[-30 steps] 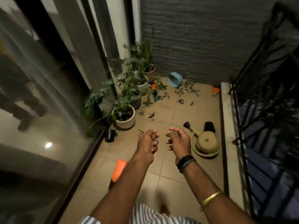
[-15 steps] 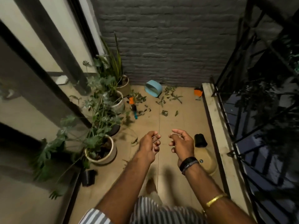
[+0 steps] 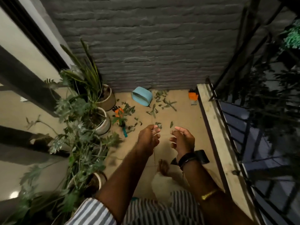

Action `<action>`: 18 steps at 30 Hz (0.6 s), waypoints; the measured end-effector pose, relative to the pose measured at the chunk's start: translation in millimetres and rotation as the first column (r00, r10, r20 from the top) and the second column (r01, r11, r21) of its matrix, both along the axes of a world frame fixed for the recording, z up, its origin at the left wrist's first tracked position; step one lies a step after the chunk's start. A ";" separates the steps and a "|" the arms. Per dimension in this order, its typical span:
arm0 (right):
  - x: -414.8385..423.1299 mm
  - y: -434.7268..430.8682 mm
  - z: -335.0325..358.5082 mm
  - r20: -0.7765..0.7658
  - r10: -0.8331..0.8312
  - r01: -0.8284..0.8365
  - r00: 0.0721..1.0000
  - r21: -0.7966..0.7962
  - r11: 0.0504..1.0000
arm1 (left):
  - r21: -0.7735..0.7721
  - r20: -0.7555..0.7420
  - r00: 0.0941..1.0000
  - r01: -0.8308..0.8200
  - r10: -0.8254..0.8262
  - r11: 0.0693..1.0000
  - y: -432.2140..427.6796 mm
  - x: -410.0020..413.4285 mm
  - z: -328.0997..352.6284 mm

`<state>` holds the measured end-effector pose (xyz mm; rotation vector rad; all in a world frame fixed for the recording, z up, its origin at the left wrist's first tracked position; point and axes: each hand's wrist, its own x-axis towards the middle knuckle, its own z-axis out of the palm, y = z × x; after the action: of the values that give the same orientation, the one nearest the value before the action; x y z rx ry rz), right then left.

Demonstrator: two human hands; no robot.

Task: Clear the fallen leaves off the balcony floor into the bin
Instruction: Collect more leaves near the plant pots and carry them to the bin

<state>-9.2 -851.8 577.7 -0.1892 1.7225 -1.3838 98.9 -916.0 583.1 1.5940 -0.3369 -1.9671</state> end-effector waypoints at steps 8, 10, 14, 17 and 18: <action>-50.8 -142.8 -25.8 0.020 0.038 -0.040 0.999 0.116 0.992 | 0.092 -0.036 0.999 -0.020 0.023 0.996 -133.0 -43.2 -10.6; -62.9 -172.4 -33.4 0.031 0.020 -0.024 0.999 0.131 0.991 | 0.105 -0.035 0.999 -0.026 0.030 0.994 -164.8 -49.5 -16.7; -88.2 -222.7 -48.4 -0.021 0.000 0.003 1.000 0.139 0.990 | 0.130 -0.054 0.997 -0.053 0.060 0.990 -225.9 -61.6 -29.6; -101.1 -256.7 -39.2 -0.027 0.002 0.002 1.000 0.135 0.991 | 0.137 -0.055 0.995 -0.079 0.087 0.987 -261.6 -71.0 -35.8; -105.5 -267.0 -38.0 -0.013 0.001 0.001 1.000 0.132 0.991 | 0.139 -0.051 0.995 -0.080 0.087 0.987 -270.4 -75.1 -36.5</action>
<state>-114.7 -1118.8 539.8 -0.1252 1.8175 -1.2659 23.8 -1186.5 546.6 1.6046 -0.1128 -2.0038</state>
